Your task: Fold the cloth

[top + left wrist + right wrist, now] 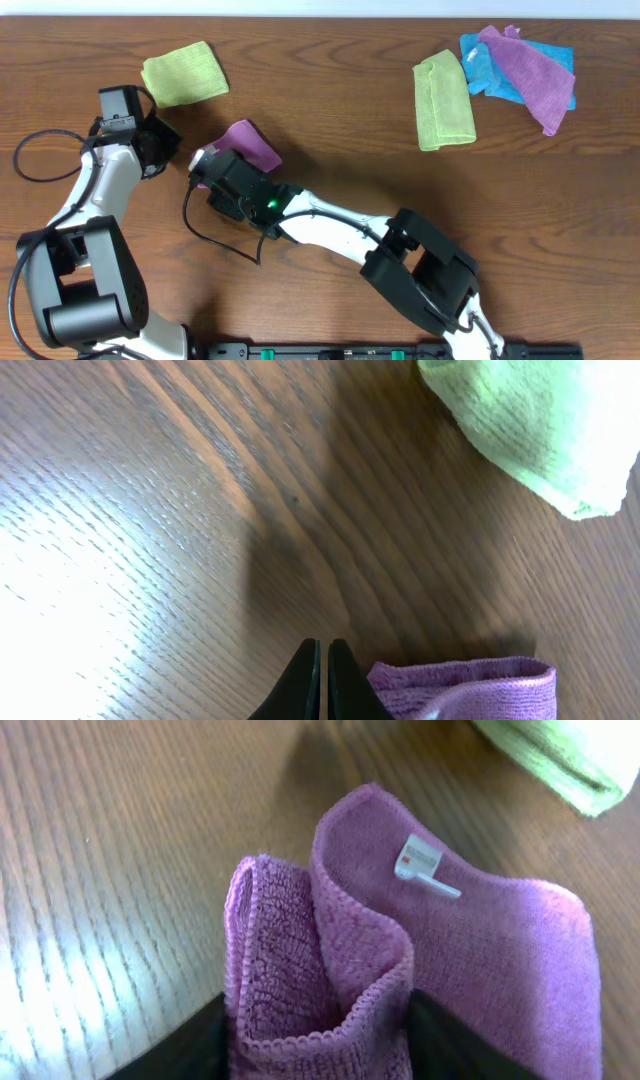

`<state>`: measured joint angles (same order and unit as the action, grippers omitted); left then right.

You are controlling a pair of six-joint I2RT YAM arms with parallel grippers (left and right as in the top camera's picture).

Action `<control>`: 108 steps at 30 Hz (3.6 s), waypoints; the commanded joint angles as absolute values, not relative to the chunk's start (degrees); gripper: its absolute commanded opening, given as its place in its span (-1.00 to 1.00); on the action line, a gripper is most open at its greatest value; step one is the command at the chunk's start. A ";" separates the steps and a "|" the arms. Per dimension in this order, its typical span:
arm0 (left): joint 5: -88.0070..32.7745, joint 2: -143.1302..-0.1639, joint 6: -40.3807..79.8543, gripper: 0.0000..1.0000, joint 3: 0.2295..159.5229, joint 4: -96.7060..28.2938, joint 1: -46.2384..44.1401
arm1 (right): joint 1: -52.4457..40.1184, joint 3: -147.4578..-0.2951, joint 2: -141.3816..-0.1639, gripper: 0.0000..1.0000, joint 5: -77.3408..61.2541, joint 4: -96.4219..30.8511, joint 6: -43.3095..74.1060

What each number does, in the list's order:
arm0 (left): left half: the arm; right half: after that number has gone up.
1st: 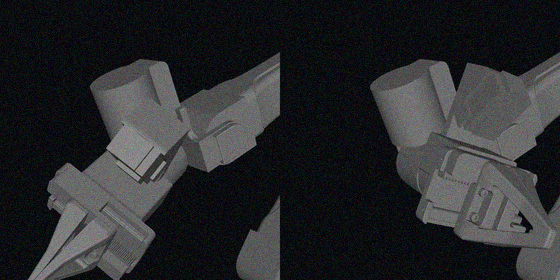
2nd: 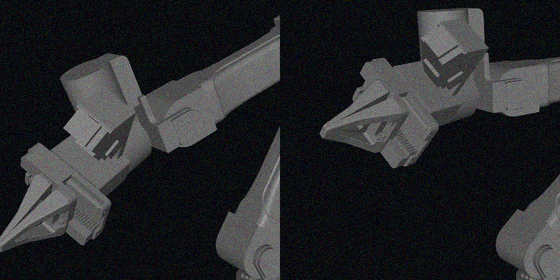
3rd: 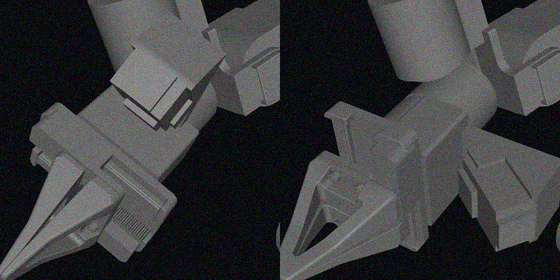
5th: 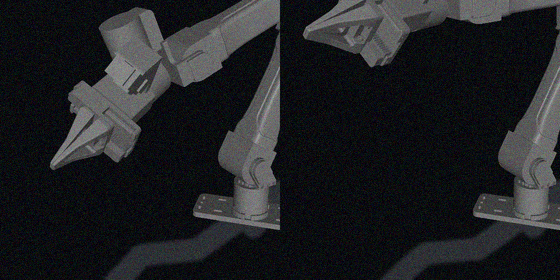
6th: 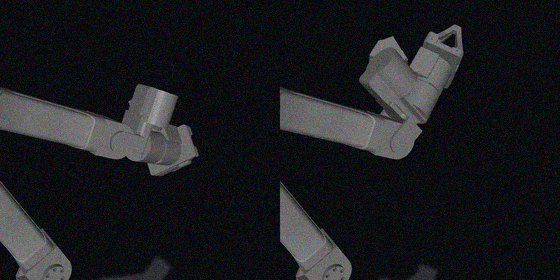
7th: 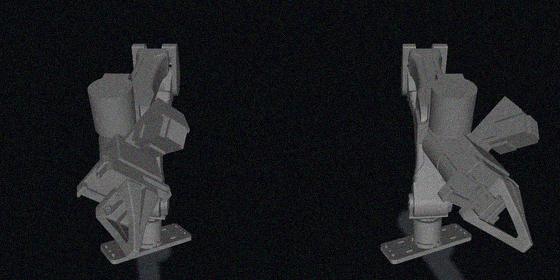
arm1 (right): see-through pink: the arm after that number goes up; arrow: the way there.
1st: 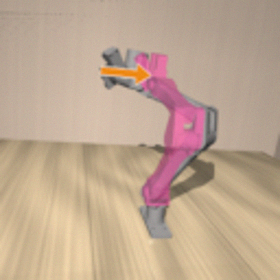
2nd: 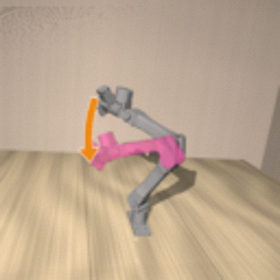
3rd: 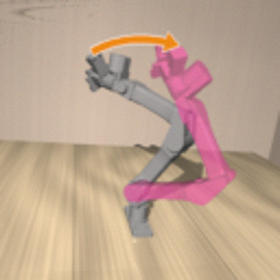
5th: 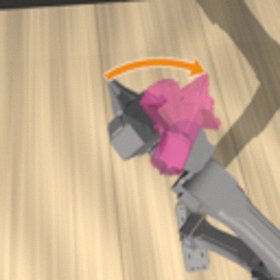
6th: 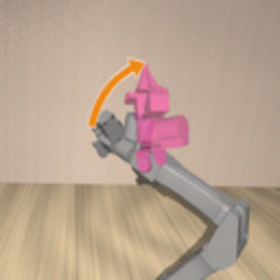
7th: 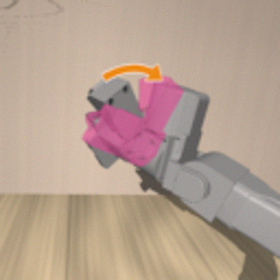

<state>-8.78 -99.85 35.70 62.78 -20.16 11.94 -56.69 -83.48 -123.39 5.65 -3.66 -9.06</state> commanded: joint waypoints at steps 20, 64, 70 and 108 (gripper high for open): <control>-9.28 -94.80 34.68 -0.88 65.54 -21.10 15.90 | -56.97 -84.40 -114.67 0.43 3.86 -9.17 -7.31; -13.19 -94.26 34.89 -0.88 65.54 -22.04 15.88 | -54.52 -84.38 -125.19 0.26 -2.00 -5.39 -4.32; -13.19 -94.26 34.89 -0.88 65.54 -22.02 15.90 | -54.81 -84.38 -125.27 0.28 -2.00 -6.11 -4.32; -14.00 -91.90 34.72 -0.74 65.54 -22.20 16.23 | -55.79 -84.38 -118.83 0.60 -4.51 -11.20 -3.22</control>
